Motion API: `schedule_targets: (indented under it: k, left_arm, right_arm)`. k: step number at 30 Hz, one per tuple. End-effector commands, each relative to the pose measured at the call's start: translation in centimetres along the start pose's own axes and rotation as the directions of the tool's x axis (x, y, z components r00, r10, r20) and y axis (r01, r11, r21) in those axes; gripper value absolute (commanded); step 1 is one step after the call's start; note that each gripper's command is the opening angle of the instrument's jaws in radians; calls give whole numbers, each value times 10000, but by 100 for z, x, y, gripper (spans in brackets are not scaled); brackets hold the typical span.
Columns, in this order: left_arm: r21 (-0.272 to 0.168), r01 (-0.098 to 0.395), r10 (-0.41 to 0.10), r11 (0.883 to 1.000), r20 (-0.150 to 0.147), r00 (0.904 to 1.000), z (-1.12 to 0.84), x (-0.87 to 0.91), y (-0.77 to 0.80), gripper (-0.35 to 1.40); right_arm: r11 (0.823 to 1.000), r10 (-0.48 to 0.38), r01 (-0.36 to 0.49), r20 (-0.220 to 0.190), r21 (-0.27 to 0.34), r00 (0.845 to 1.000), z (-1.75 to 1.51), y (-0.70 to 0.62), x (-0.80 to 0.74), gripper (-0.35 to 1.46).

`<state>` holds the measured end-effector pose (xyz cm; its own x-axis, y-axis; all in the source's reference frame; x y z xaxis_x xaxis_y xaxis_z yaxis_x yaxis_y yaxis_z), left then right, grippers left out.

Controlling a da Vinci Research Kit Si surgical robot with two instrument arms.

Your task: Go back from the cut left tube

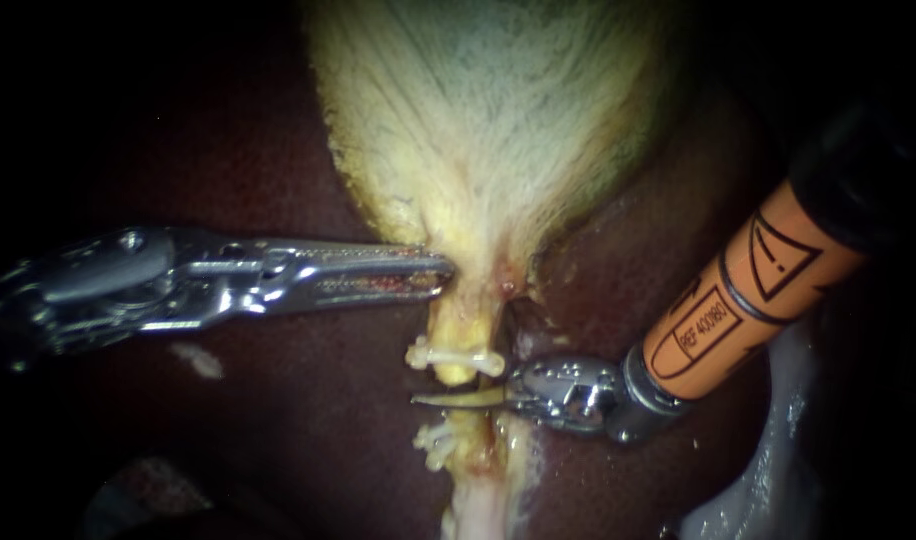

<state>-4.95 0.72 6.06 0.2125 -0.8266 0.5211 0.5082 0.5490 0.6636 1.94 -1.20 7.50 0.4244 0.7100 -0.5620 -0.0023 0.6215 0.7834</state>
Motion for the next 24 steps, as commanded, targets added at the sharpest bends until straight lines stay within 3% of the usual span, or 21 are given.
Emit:
schedule_targets:
  k: [1,10,14,18,24]
  left_arm:
    - [4,-1,1,10000,1,10000,0,0,0,-35]
    - [6,-2,2,10000,1,10000,0,0,1,-35]
    - [6,-2,2,10000,1,10000,0,0,1,-35]
    - [7,-3,3,10000,0,10000,0,0,1,-35]
    - [8,55,-55,10000,-1,10000,0,0,1,-35]
  right_arm:
    - [10000,-4,4,0,1,10000,0,0,0,-35]
    - [10000,2,-2,12,37,10000,-2,-1,1,-35]
    - [9999,117,-117,-8,-11,9999,-1,-3,1,22]
    - [9995,169,-172,-106,-261,9998,-1,-6,2,61]
    - [9994,236,-239,-110,-259,9997,-2,-7,3,76]
